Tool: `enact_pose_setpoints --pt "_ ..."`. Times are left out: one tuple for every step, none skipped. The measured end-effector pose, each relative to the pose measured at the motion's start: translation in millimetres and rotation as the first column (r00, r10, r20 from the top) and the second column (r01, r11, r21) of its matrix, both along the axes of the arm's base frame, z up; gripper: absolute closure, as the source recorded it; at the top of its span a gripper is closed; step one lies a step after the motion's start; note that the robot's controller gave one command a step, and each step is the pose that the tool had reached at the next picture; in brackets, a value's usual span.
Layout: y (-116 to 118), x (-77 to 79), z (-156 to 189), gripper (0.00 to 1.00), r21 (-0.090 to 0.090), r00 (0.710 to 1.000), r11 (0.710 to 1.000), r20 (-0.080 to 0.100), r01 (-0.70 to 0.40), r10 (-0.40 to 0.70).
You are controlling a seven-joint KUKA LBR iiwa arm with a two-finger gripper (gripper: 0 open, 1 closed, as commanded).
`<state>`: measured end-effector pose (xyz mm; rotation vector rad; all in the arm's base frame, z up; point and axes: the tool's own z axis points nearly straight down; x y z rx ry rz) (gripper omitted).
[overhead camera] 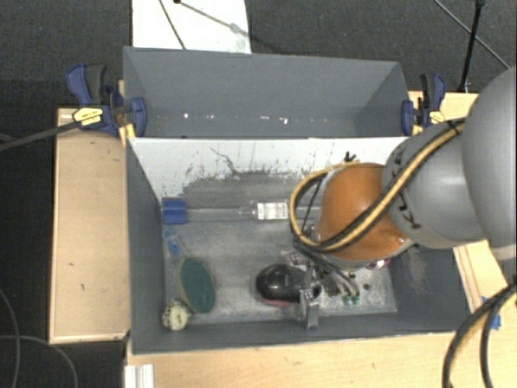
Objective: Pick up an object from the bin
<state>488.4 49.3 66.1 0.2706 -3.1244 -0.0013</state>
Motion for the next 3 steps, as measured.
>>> enact_pose_setpoints --pt "0 1.9 4 1.0 0.0 1.0 1.0 0.007 0.001 -0.001" --pt "-21 43.4 134 1.0 0.001 0.998 0.998 0.017 0.059 -0.059" --pt "-36 53.3 224 1.0 -0.002 0.981 0.981 0.014 -0.192 0.192"
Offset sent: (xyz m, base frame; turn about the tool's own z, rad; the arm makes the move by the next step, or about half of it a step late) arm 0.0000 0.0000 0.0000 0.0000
